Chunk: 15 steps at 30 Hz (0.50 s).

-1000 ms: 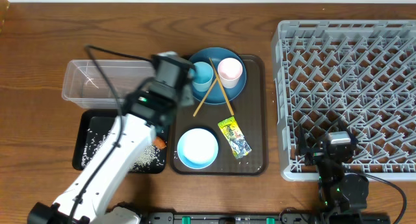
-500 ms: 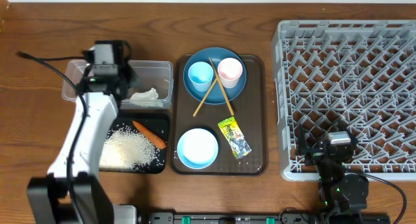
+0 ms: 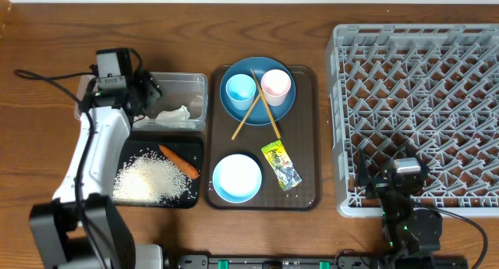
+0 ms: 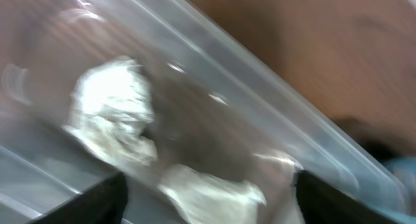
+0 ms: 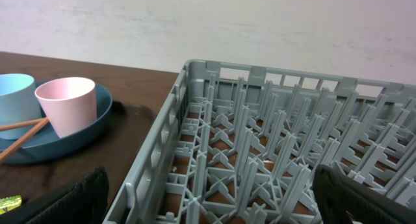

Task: Sort waste into correct bins and load items into the dishwasher rack
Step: 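Carry the second tissue with the left gripper into the clear box and release, then move the left gripper back and grasp the yellow Pandan wrapper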

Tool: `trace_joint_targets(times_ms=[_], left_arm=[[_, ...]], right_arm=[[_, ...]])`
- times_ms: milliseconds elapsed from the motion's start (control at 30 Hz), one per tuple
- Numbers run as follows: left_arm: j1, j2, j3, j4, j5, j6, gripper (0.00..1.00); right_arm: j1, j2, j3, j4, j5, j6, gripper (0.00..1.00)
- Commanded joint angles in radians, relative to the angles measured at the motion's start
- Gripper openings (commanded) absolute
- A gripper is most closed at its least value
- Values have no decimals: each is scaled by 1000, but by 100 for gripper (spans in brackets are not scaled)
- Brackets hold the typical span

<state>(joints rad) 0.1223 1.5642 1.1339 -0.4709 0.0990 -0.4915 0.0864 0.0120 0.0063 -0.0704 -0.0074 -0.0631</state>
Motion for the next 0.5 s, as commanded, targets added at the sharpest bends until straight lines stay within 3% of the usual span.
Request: trace_joint_targets(times_ms=[0, 167, 367, 467], left_arm=[[-13, -106, 13, -49, 328, -29, 88], [-90, -224, 13, -214, 572, -37, 91], [-237, -264, 12, -405, 566, -36, 88], [-336, -261, -14, -425, 558, -36, 84]], right_arm=[[6, -4, -1, -4, 0, -13, 99], [6, -4, -1, -4, 0, -13, 99], [6, -4, -1, -4, 0, -13, 99], [6, -4, -1, -4, 0, -13, 99]])
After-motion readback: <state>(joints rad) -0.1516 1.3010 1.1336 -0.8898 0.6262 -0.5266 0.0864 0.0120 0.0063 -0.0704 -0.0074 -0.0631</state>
